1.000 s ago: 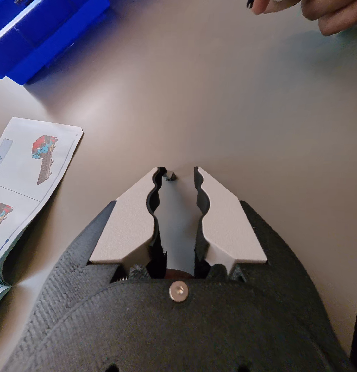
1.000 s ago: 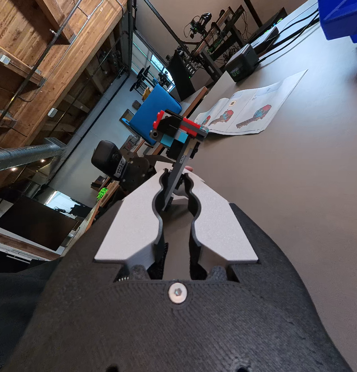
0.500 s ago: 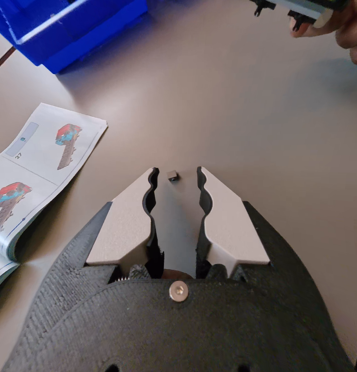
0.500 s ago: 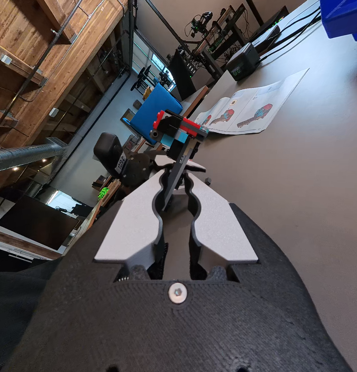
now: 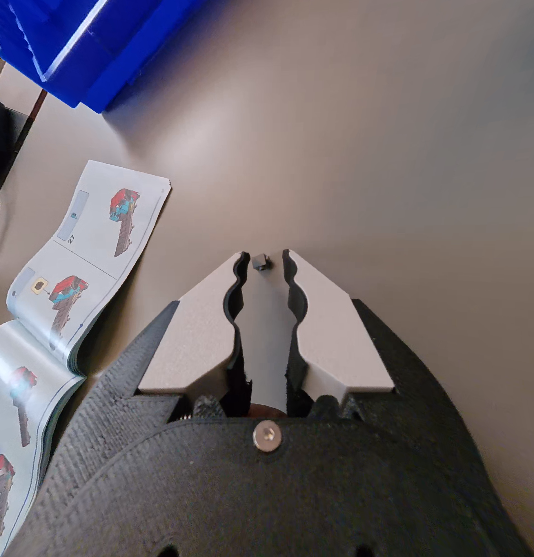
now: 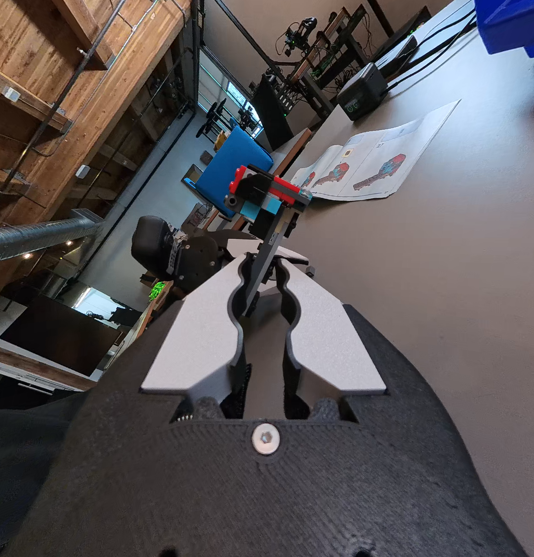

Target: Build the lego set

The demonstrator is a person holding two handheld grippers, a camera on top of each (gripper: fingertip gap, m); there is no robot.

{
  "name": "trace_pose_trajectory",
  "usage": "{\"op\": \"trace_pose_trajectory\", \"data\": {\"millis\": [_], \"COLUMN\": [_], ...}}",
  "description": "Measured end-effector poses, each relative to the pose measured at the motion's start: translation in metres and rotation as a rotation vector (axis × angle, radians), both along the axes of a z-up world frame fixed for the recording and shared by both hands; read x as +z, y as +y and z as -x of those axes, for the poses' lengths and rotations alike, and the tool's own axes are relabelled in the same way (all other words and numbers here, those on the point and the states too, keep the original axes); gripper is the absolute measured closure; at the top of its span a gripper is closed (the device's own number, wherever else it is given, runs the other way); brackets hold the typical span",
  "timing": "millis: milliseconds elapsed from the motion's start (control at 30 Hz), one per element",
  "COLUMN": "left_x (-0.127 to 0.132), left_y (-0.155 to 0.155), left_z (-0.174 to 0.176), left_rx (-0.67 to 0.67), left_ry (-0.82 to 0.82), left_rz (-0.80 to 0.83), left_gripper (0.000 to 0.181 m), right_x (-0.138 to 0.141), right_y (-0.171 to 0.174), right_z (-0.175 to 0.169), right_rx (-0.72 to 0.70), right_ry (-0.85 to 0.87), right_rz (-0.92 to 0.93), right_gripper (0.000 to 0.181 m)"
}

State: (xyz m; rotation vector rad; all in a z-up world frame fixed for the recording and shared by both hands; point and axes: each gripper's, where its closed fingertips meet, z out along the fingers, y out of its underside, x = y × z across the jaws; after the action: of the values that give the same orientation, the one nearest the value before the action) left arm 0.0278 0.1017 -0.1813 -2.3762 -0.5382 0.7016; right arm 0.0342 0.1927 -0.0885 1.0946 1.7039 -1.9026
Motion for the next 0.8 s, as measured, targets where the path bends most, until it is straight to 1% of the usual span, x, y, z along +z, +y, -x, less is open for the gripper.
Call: {"op": "trace_pose_trajectory", "data": {"millis": [100, 333, 800], "left_x": [-0.003, -0.004, -0.006], "left_y": [0.001, -0.001, -0.012], "left_z": [0.000, 0.000, 0.004], "left_rx": [0.001, 0.016, 0.057], "left_ry": [-0.011, -0.038, -0.093], "left_rz": [0.008, -0.037, -0.120], "left_gripper": [0.157, 0.157, 0.156], "right_x": [0.000, 0.001, 0.003], "right_y": [0.000, 0.000, 0.000], "right_z": [0.000, 0.000, -0.002], "right_rx": [0.000, -0.002, 0.000], "right_ry": [-0.001, 0.002, 0.012], "right_rz": [0.000, 0.000, -0.002], "right_gripper": [0.167, 0.167, 0.167]}}
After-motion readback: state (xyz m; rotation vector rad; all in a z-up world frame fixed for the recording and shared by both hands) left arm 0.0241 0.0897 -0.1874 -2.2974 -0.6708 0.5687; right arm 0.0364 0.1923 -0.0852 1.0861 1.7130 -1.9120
